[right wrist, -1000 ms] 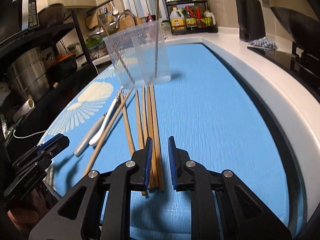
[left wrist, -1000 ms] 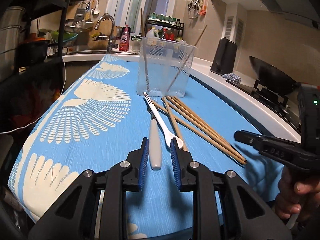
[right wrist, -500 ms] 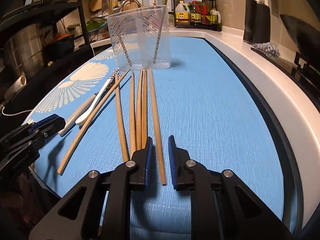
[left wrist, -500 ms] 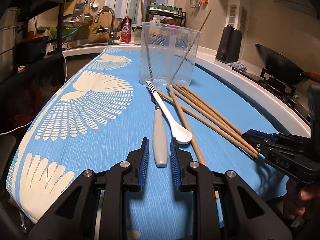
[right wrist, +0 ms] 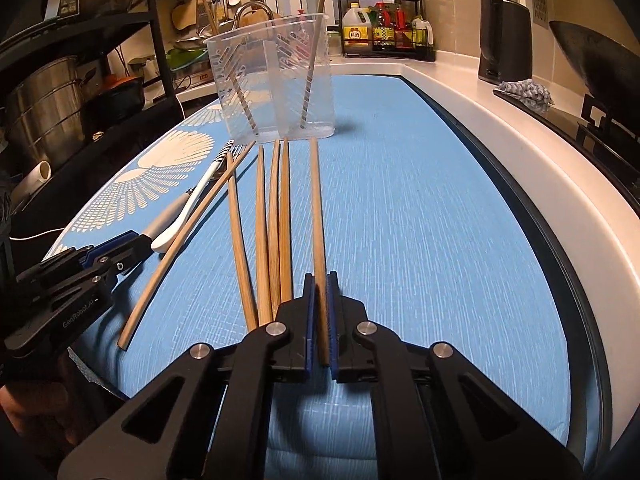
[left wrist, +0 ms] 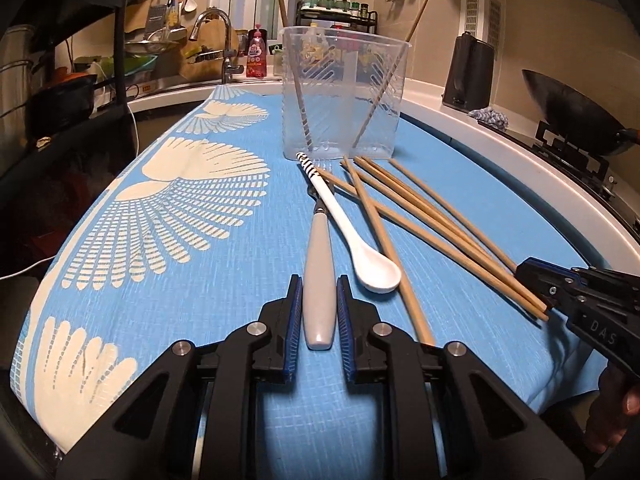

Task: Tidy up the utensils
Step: 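Close the left tool on the white fork handle while the right tool holds its chopstick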

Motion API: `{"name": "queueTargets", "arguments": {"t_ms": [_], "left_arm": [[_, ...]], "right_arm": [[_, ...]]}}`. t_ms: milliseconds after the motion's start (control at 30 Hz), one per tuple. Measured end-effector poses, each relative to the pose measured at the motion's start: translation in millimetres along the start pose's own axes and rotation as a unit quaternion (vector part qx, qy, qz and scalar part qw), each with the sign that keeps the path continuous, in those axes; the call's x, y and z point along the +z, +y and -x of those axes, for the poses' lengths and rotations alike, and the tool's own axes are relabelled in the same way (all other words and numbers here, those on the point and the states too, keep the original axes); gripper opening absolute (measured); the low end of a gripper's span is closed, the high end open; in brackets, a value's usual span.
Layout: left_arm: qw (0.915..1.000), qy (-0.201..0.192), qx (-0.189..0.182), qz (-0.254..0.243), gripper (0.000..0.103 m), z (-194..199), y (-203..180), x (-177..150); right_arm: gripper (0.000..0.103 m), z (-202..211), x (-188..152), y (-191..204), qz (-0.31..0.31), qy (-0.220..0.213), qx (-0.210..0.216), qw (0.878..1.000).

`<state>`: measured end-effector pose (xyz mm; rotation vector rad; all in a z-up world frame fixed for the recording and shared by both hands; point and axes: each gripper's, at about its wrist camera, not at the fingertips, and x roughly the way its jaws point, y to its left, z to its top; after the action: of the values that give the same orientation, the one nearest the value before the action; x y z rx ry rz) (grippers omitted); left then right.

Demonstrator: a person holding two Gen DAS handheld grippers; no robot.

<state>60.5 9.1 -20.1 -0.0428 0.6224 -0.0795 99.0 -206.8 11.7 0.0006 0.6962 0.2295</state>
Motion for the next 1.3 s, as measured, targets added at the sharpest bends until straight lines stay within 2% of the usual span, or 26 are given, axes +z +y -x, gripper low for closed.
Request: {"name": "queueTargets", "arguments": {"t_ms": [133,300,433,733,867,1300], "left_arm": [[0.9997,-0.007,0.019,0.012,0.018,11.7,10.8,-6.2],[0.9995,-0.025,0.016,0.013,0.018,26.9,18.8,-18.6],[0.9992,-0.031,0.009,0.026,0.018,25.3,25.8,-20.9],[0.9989,-0.042,0.007,0.02,0.019,22.0,22.9,-22.5],[0.9987,-0.047,0.009,0.018,0.02,22.0,21.8,-24.2],[0.9982,-0.055,0.009,0.021,0.02,22.9,21.4,-26.7]], "right_arm": [[0.006,5.4,-3.1,-6.4,-0.017,-0.005,-0.019,1.0],[0.006,9.6,-8.1,-12.0,-0.023,-0.011,-0.028,0.999],[0.007,11.5,-10.0,-11.9,-0.021,-0.017,-0.031,0.999],[0.01,16.8,-16.4,-10.3,-0.009,-0.033,-0.049,0.998],[0.015,18.9,-19.6,-10.2,-0.007,-0.043,-0.058,0.997],[0.013,16.5,-18.5,-10.3,-0.007,-0.052,-0.059,0.997]]}}
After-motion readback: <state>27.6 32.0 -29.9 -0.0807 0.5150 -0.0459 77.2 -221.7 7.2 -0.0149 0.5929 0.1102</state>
